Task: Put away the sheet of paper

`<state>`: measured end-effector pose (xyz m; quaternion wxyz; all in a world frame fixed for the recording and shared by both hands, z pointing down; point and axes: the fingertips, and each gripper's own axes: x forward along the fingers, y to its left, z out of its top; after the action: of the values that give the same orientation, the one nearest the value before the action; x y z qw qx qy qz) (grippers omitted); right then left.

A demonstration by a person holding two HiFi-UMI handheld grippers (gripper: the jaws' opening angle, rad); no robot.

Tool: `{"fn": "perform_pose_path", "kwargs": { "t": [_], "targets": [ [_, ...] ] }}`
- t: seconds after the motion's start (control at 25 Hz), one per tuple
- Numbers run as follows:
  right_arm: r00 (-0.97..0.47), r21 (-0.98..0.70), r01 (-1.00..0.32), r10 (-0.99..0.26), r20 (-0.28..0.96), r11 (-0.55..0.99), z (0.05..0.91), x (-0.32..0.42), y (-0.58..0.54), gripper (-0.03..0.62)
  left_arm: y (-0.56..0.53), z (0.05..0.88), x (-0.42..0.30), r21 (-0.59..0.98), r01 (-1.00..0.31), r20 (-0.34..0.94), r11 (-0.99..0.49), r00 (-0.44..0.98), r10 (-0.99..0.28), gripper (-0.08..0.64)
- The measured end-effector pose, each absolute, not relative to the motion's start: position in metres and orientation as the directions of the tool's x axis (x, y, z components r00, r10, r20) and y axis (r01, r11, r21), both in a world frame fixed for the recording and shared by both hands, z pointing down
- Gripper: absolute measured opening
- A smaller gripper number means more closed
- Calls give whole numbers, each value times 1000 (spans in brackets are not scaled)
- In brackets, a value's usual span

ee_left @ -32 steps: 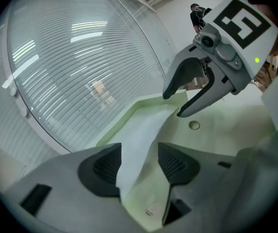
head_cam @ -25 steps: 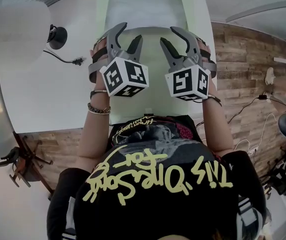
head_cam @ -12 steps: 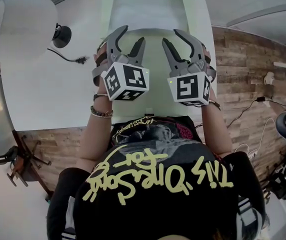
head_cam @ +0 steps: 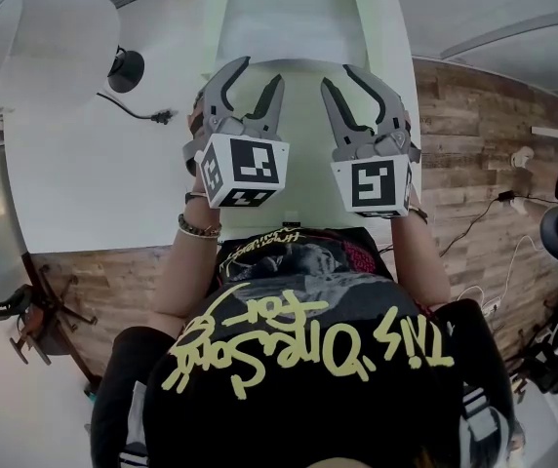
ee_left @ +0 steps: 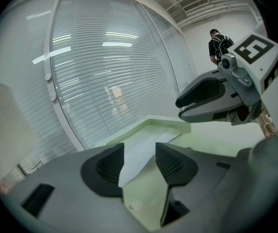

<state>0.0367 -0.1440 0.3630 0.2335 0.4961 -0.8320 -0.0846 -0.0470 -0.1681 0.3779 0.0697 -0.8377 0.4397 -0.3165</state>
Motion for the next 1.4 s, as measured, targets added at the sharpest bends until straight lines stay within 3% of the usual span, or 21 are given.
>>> {"fn": "perform_pose_path", "kwargs": {
  "t": [0.96, 1.2, 1.4],
  "targets": [
    [-463, 370, -793, -873, 151, 484, 310, 20, -130, 44, -152, 325, -62, -256, -797, 280, -547, 481, -831, 87],
    [-449, 216, -868, -893, 39, 446, 293, 18, -129, 35, -149, 316, -65, -248, -805, 250, -539, 484, -839, 62],
    [-444, 175, -880, -896, 27, 441, 287, 20, -130, 24, -148, 301, -63, -273, -797, 184, -538, 506, -843, 41]
  ]
}}
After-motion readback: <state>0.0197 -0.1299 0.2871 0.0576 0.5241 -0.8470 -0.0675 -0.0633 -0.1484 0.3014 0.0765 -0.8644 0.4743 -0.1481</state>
